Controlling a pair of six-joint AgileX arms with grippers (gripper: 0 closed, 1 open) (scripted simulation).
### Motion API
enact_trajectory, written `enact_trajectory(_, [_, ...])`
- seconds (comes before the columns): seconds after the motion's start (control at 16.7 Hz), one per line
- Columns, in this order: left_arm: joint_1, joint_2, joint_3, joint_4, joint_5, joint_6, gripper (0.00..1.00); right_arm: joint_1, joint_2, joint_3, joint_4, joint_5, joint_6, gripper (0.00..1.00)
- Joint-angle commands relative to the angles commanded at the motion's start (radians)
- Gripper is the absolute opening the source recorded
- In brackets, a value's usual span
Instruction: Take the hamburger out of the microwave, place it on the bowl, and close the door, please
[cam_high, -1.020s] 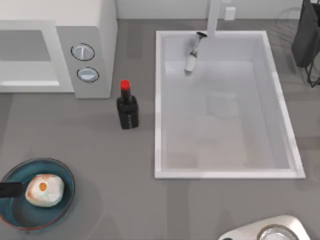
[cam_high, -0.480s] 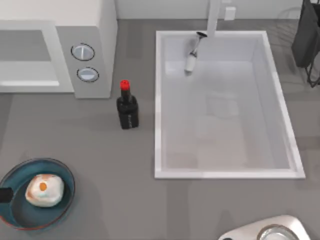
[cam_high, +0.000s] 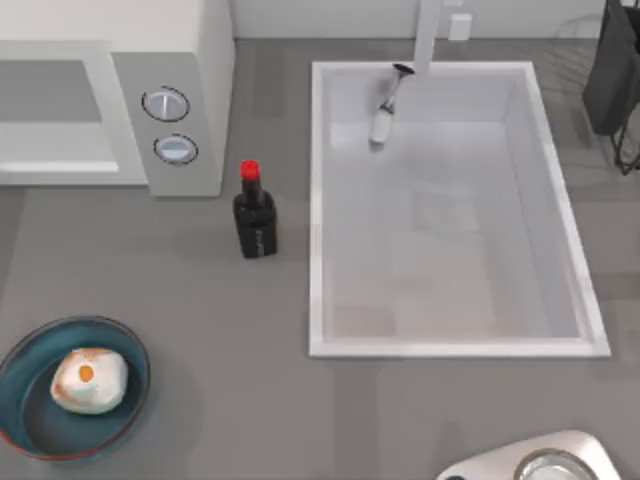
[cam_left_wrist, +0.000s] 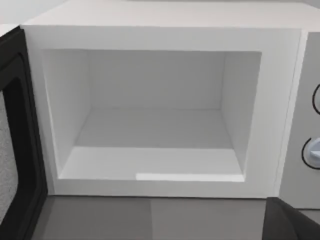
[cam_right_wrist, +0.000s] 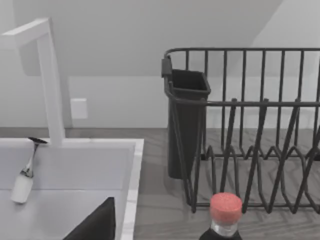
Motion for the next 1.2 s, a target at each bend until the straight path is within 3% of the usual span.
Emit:
enact_trajectory(0.24, [-0.013, 0.053, 0.016, 0.004, -0.007, 0.001, 0.0, 0.0, 0.0, 0.0, 0.0, 0.0, 0.0, 1.0])
enact_trajectory(0.54, [-0.114, 0.167, 0.111, 0.02, -0.109, -0.001, 0.0, 0.0, 0.0, 0.0, 0.0, 0.0, 0.0, 1.0])
enact_trajectory(0.72, [-0.125, 0.179, 0.123, 0.023, -0.12, -0.001, 0.0, 0.0, 0.0, 0.0, 0.0, 0.0, 0.0, 1.0])
enact_trajectory(0.96, [-0.097, 0.205, 0.145, 0.017, -0.098, 0.023, 0.0, 0.0, 0.0, 0.0, 0.0, 0.0, 0.0, 1.0])
enact_trajectory(1.2, [0.035, 0.39, 0.295, -0.015, 0.0, 0.155, 0.0, 0.0, 0.0, 0.0, 0.0, 0.0, 0.0, 1.0])
